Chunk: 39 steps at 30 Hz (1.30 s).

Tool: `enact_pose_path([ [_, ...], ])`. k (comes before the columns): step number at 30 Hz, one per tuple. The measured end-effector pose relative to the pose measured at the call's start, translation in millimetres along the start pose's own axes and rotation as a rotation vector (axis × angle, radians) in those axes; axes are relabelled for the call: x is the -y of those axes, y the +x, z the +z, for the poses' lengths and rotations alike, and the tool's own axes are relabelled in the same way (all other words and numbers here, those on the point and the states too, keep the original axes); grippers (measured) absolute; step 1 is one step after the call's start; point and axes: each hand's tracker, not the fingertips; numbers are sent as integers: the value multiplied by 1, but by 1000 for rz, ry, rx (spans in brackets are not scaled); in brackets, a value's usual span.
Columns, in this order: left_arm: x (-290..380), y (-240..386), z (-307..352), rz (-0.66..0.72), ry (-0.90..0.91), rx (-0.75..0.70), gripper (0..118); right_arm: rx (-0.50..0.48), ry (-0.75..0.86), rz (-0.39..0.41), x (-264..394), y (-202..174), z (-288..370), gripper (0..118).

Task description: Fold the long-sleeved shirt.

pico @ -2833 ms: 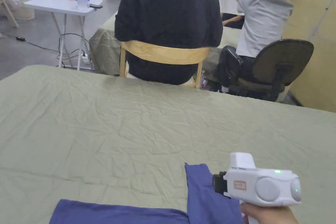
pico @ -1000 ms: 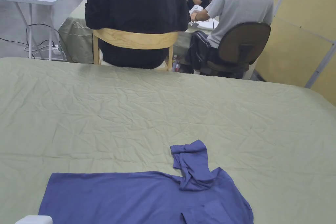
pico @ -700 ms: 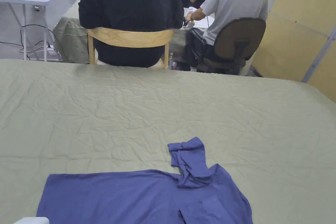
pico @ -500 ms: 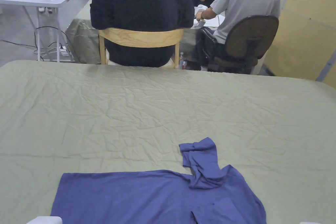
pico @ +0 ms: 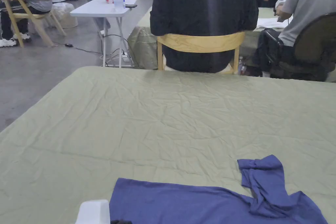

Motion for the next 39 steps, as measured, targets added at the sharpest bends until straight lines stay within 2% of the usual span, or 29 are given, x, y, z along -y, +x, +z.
enact_pose_path([
  [3, -44, -22, -48, -51, 21, -101, 0, 9, 9, -29, 2, 7, 4, 4],
  [5, -66, -36, -78, -67, -3, -103, 0, 3, 8, -40, 2, 14, 4, 4],
  [6, -74, -42, -92, -60, -9, -101, 5, 2, 9, -43, 3, 16, 4, 4],
  [7, -79, -46, -103, -72, -31, -106, 33, 1, 9, -45, 3, 18, 4, 4],
  [9, -85, -53, -127, -69, -93, -117, 110, 3, 7, -50, 1, 18, 4, 4],
  [10, -85, -56, -139, -76, -132, -119, 116, 1, 6, -57, 1, 19, 4, 4],
  [12, -82, -57, -154, -106, -131, -171, 105, -9, -1, -65, 1, 19, 1, 4],
  [16, -64, -62, -179, -147, -171, -210, 102, -13, -10, -48, 1, 16, -2, 4],
  [17, -61, -60, -177, -171, -148, -218, 96, -6, -11, -43, 0, 15, -3, 4],
  [18, -61, -55, -173, -197, -118, -227, 77, 3, -16, -39, -1, 14, -3, 4],
  [19, -61, -52, -169, -212, -79, -236, 25, 19, -29, -36, -3, 14, -4, 4],
  [20, -62, -46, -162, -237, -21, -220, 3, 52, -57, -40, -6, 13, -5, 4],
  [22, -62, -38, -153, -247, -7, -124, 3, 67, -51, -58, -17, 14, -8, 4],
  [26, -65, -32, -137, -217, -8, -102, 3, 73, 35, -36, -66, 38, -41, 4],
  [27, -66, -31, -131, -211, -4, -101, 3, 63, 39, -41, -81, 47, -57, 7],
  [28, -69, -32, -126, -199, 6, -98, 3, 40, 30, -52, -96, 59, -76, 37],
  [30, -75, -37, -114, -160, 31, -75, 3, 77, -64, -21, -122, 73, -123, 115],
  [31, -77, -40, -108, -149, 38, -65, 3, 75, -87, -37, -129, 78, -138, 118],
  [32, -79, -41, -104, -143, 45, -60, 3, 149, -127, 40, -141, 81, -159, 111],
  [33, -79, -42, -99, -141, 48, -56, 3, 158, -157, 87, -146, 82, -178, 109],
  [35, -78, -42, -94, -151, 55, -54, 3, 206, -247, 120, -150, 82, -207, 106],
  [36, -78, -42, -92, -160, 56, -59, 3, 197, -292, 123, -152, 89, -220, 98],
  [38, -77, -42, -88, -155, 50, -46, 3, 165, -359, 139, -149, 84, -237, 58],
  [39, -77, -42, -87, -155, 52, -41, 3, 165, -386, 150, -146, 79, -243, 45],
])
